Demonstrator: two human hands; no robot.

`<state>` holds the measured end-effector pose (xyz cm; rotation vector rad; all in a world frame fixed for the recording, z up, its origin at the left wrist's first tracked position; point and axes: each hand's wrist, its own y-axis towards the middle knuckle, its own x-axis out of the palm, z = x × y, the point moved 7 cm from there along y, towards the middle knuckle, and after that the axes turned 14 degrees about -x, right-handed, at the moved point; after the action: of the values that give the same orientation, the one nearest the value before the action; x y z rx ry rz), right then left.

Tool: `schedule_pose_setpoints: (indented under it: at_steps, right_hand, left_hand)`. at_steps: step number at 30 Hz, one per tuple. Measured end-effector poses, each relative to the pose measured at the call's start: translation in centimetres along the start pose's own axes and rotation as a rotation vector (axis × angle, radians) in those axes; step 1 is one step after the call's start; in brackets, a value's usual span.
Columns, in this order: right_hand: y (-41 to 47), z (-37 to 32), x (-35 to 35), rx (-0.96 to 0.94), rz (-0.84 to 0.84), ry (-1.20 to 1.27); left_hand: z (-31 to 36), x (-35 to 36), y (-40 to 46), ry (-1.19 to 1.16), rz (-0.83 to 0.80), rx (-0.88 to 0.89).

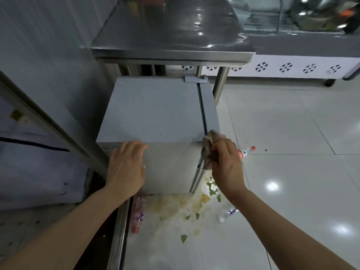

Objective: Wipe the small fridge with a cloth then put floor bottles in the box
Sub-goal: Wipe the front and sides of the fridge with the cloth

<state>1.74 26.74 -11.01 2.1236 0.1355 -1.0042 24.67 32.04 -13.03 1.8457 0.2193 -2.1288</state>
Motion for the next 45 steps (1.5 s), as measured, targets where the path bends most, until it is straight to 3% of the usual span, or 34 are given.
schedule_pose_setpoints:
  at_steps: [6, 12, 19, 21, 25, 29, 34, 38, 40, 45]
  right_hand:
    - [-0.7, 2.4, 5.8, -0.321, -0.052, -0.262]
    - [-2.9, 4.8, 9.0, -0.45, 0.179, -0.424]
    - [-4.8, 6.3, 11.8, -0.544, 0.412, -0.491]
    - [-6.8, 7.1, 14.2, -0.543, 0.409, -0.472]
    - [-10.7, 9.2, 19.1, -0.529, 0.311, -0.528]
    - [-9.9, 8.9, 18.3, -0.598, 0.298, -0.562]
    - [-4.2, 4.7, 13.2, -0.596, 0.533, -0.537]
    - [-2.0, 2.3, 14.6, -0.579, 0.66, -0.464]
    - [-3.7, 2.5, 18.3, -0.624, 0.592, -0.489]
    - [-9.9, 4.0, 26.9, -0.964, 0.142, -0.657]
  left_hand:
    - [-2.3, 4.6, 3.2, 0.029, 0.23, 0.043]
    - [-3.9, 7.4, 3.8, -0.123, 0.578, 0.116]
    - [-3.8, 8.5, 4.1, -0.243, 0.811, 0.087]
    - [-3.8, 8.7, 4.0, -0.265, 0.869, 0.101]
    - [-3.9, 9.1, 3.9, -0.282, 0.926, 0.142]
    - [-4.7, 9.4, 3.7, -0.207, 0.913, 0.277]
    - [-8.2, 9.2, 4.0, -0.231, 0.907, 0.212]
    - [-9.5, 9.6, 4.2, -0.287, 0.941, 0.147]
    - [-9.3, 9.7, 4.3, -0.33, 0.95, 0.133]
    - [-9.0, 9.7, 4.1, -0.33, 0.92, 0.119]
